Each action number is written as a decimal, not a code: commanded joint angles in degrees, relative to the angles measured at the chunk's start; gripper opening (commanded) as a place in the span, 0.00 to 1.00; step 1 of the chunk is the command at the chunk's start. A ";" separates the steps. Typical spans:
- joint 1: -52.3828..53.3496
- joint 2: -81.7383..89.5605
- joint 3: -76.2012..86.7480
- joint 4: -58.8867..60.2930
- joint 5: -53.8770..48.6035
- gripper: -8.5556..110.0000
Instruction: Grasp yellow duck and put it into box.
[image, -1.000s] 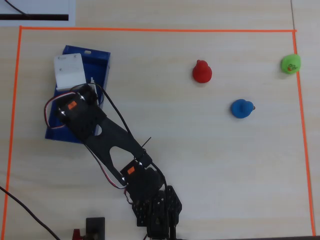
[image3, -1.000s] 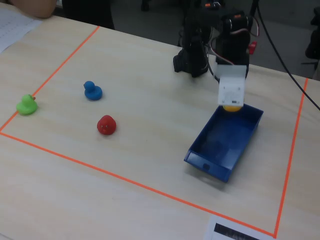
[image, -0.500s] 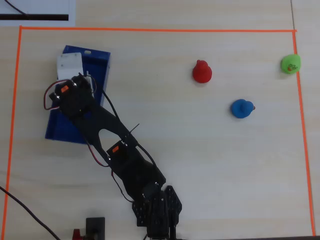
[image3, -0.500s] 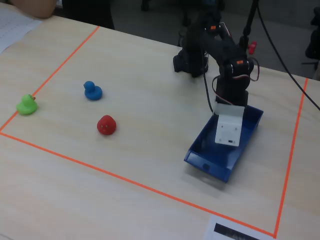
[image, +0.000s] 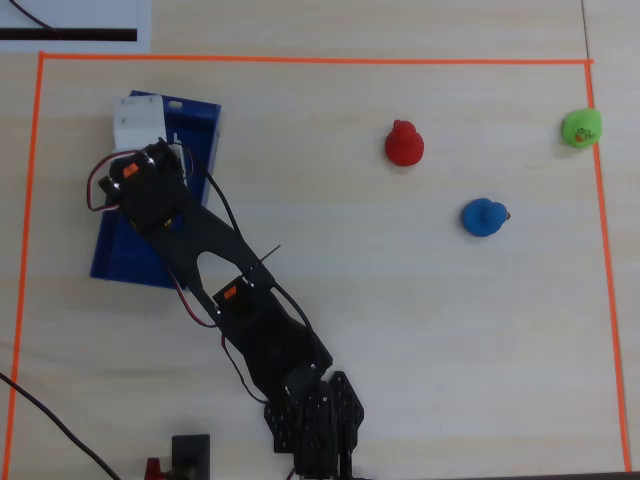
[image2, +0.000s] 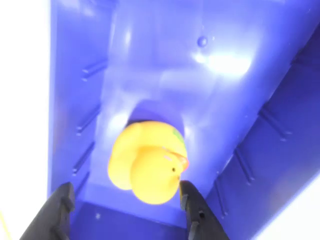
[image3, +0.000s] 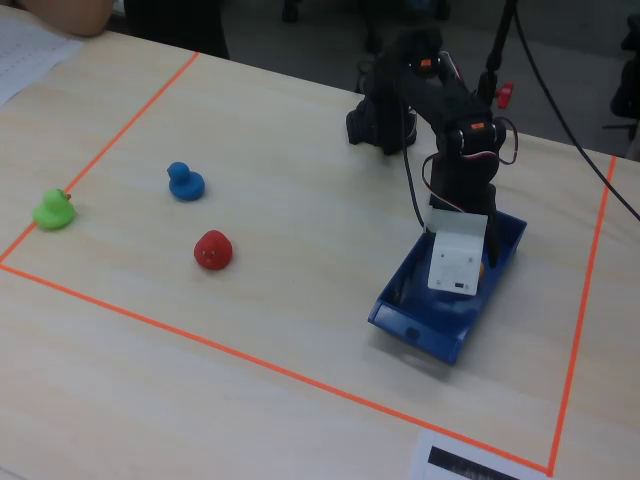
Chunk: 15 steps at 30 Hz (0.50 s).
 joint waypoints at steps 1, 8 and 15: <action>2.20 5.62 -4.22 1.23 -1.85 0.23; 6.59 18.72 -5.19 2.81 -3.60 0.07; 17.75 44.56 24.35 -0.44 -7.03 0.07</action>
